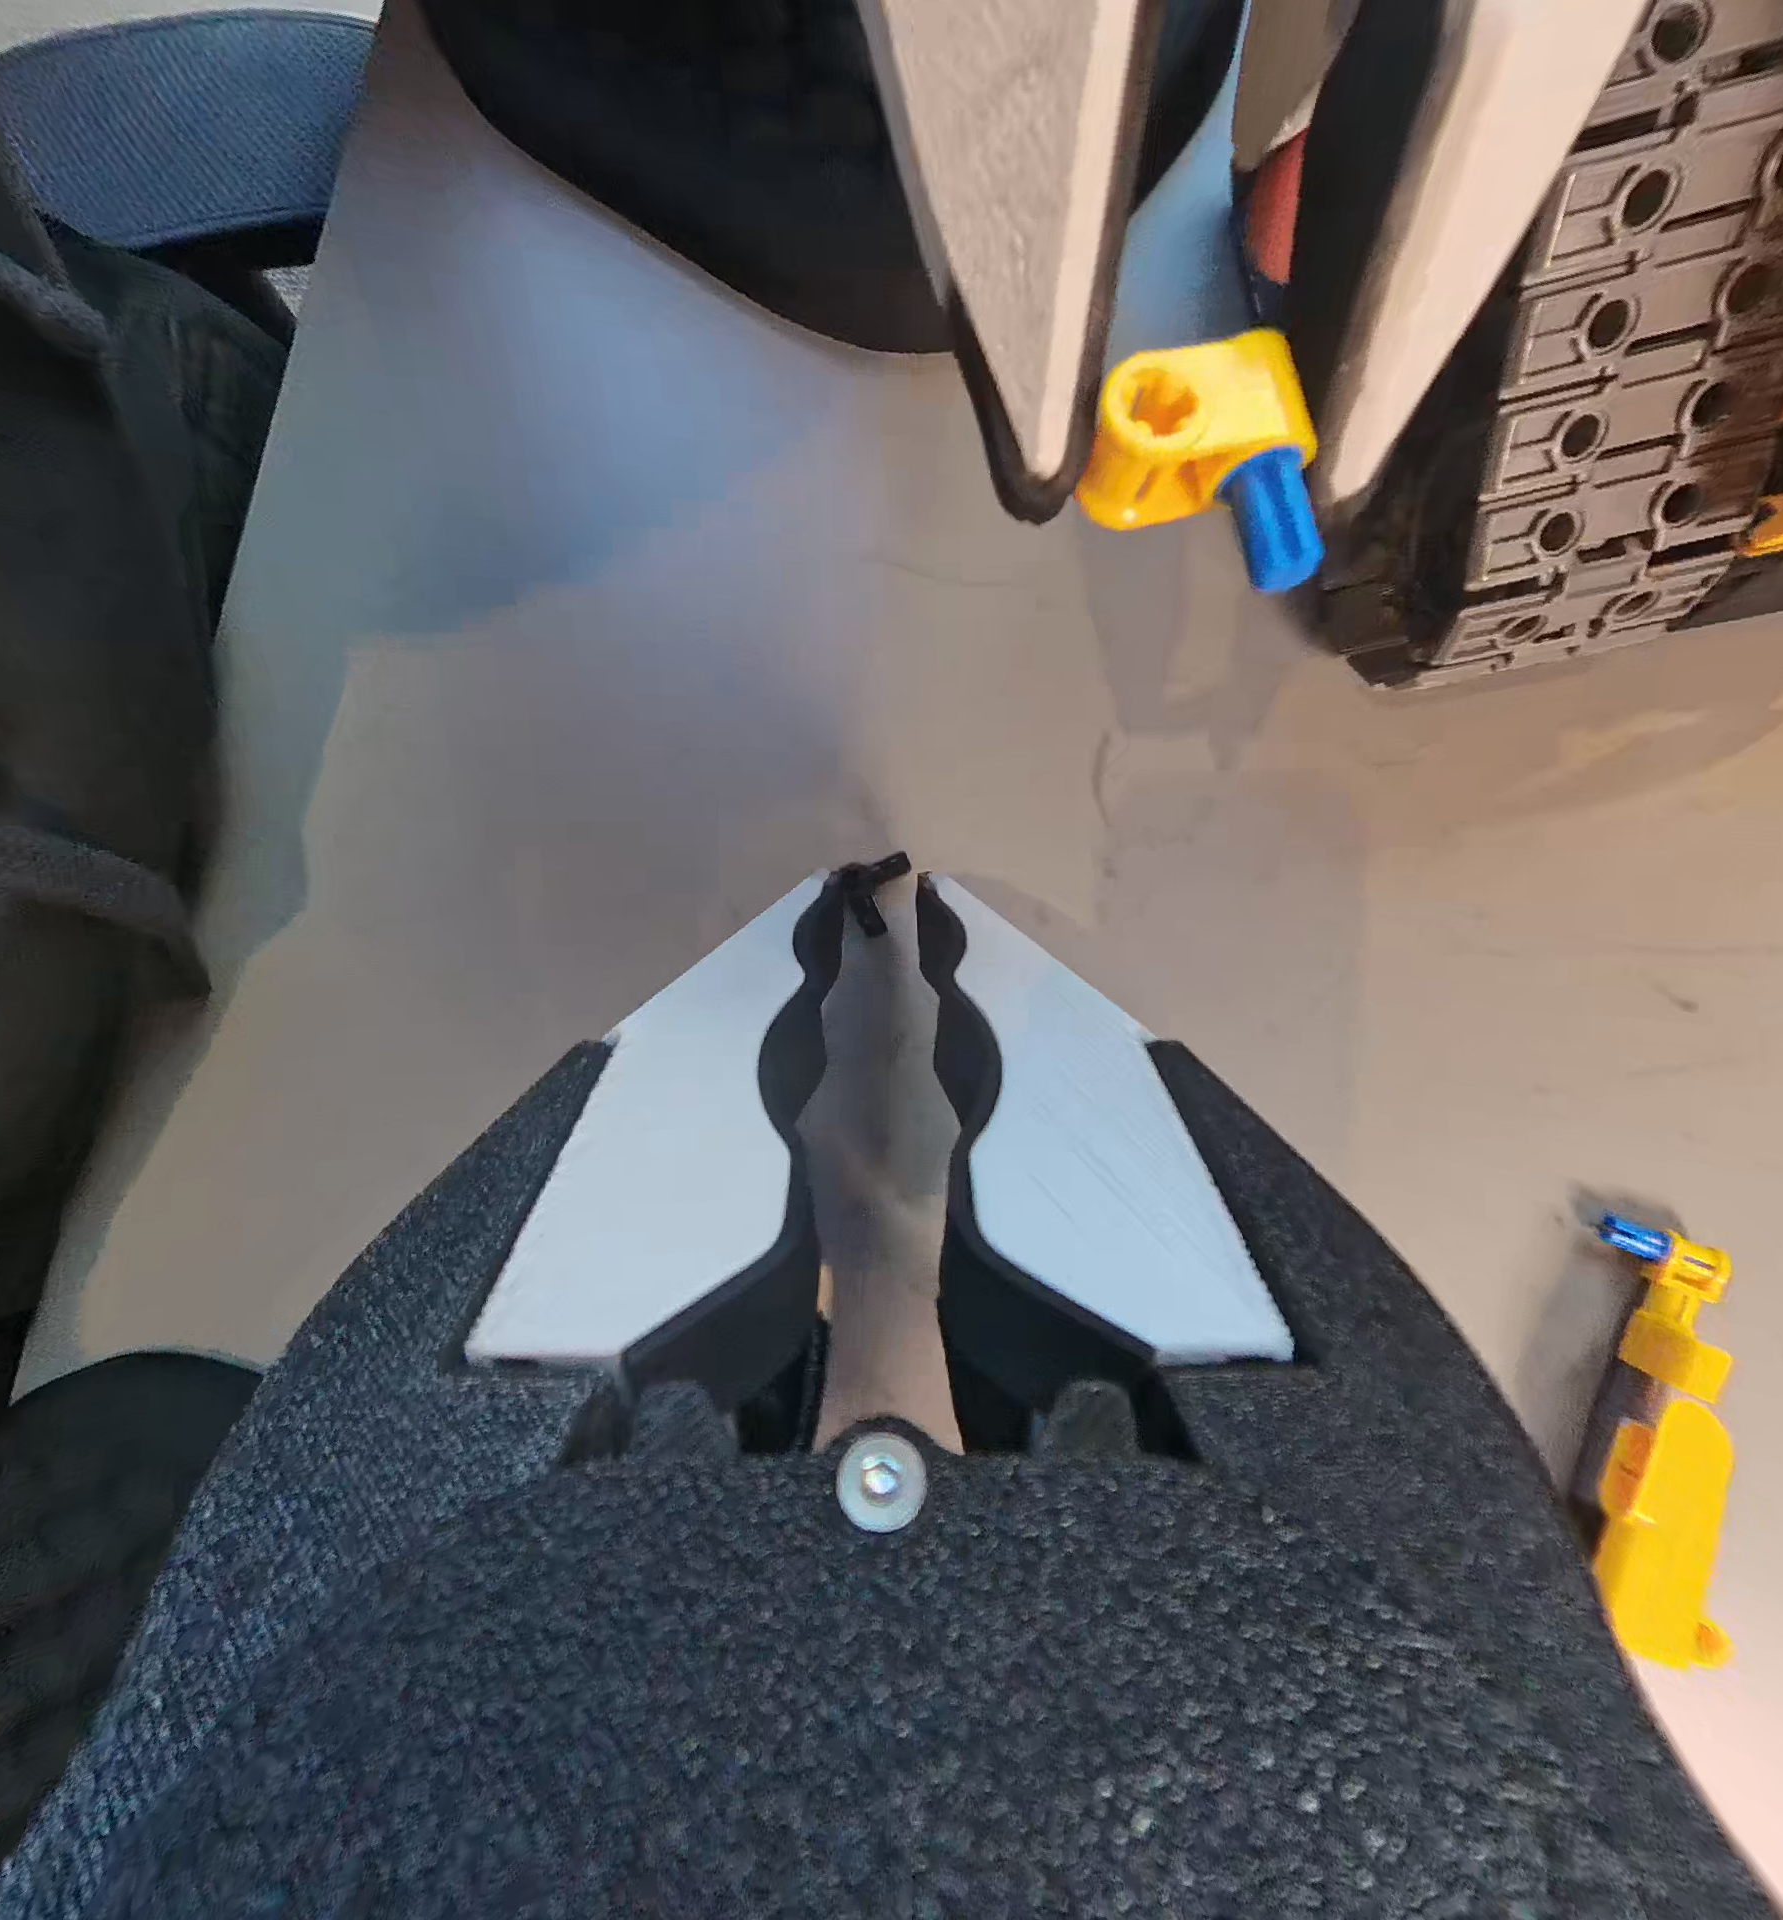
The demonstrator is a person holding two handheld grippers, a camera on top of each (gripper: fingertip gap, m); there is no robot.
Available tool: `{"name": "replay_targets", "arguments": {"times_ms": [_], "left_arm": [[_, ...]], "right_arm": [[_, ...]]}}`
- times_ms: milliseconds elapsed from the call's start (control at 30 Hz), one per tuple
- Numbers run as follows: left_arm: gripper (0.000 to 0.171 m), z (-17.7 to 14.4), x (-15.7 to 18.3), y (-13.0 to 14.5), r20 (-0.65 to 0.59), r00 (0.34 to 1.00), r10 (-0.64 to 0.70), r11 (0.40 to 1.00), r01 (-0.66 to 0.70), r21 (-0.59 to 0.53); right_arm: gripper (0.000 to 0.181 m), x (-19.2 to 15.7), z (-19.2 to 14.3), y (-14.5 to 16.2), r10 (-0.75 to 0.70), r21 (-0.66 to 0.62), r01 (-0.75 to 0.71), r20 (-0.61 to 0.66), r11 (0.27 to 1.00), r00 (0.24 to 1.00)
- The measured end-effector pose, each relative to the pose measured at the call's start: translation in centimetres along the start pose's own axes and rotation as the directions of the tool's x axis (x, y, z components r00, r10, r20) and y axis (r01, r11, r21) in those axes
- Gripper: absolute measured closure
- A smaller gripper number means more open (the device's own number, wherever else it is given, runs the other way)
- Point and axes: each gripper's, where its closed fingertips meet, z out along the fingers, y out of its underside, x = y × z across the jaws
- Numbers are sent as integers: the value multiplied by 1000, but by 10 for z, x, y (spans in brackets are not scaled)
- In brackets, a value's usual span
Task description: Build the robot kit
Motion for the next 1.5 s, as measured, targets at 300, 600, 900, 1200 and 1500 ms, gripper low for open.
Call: {"name": "replay_targets", "arguments": {"times_ms": [300, 600, 900, 1200, 1500], "left_arm": [[157, -1, 3, -3, 4, 1000, 14, 1000, -14, 3], [157, 3, 7, 1, -17, 1000, 7, 1000, -7, -14], [157, 3, 5, 2, -21, 1000, 4, 1000, -5, -19], [157, 0, 5, 1, -24, 1000, 9, 1000, -9, -13], [157, 2, 7, 4, -30, 999, 12, 1000, -13, -27]], "right_arm": [[169, -3, 7, 8, -50, -58, 45, -88, 997, 995], [174, -8, 6, 7, -143, -48, 137, -190, 989, 971], [168, -14, 7, -1, -234, -6, 234, -27, 972, 972], [175, -19, 12, -1, -83, -23, 85, 102, 996, 991], [168, -4, 1, 6, 134, 15, -134, 32, 991, 990]]}}
